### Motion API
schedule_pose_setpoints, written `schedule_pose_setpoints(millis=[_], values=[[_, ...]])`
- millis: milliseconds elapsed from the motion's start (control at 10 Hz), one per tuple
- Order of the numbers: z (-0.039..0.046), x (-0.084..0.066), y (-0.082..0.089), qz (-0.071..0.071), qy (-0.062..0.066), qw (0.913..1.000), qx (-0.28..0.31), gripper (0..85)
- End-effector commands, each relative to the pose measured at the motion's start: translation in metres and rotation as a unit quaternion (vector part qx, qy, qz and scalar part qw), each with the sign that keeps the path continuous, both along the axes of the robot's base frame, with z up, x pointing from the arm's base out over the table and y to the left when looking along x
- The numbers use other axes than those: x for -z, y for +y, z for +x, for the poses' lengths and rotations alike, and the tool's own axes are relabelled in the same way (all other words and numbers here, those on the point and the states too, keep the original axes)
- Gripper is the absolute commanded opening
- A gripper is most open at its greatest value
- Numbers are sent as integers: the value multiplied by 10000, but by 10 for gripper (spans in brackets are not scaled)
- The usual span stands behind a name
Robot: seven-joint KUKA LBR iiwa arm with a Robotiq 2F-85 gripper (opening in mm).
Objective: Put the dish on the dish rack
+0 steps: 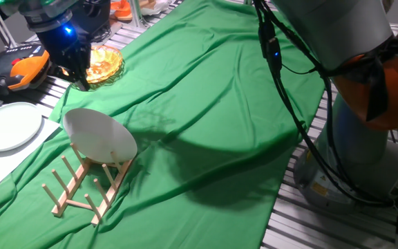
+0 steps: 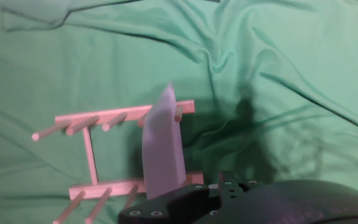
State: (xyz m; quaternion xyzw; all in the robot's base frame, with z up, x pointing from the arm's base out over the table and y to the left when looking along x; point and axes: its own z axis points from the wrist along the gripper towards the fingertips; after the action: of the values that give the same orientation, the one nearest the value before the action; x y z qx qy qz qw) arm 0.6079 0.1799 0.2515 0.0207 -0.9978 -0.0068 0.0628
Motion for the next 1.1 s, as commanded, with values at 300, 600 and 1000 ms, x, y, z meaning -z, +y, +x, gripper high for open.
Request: schedule_pose_setpoints(millis=[300, 600, 1000], values=[[-1, 2, 1, -115, 20, 9999, -82, 0], [140, -58, -437, -137, 31, 9992, -386, 0], [197, 23, -849, -53, 6, 9980, -629, 0]])
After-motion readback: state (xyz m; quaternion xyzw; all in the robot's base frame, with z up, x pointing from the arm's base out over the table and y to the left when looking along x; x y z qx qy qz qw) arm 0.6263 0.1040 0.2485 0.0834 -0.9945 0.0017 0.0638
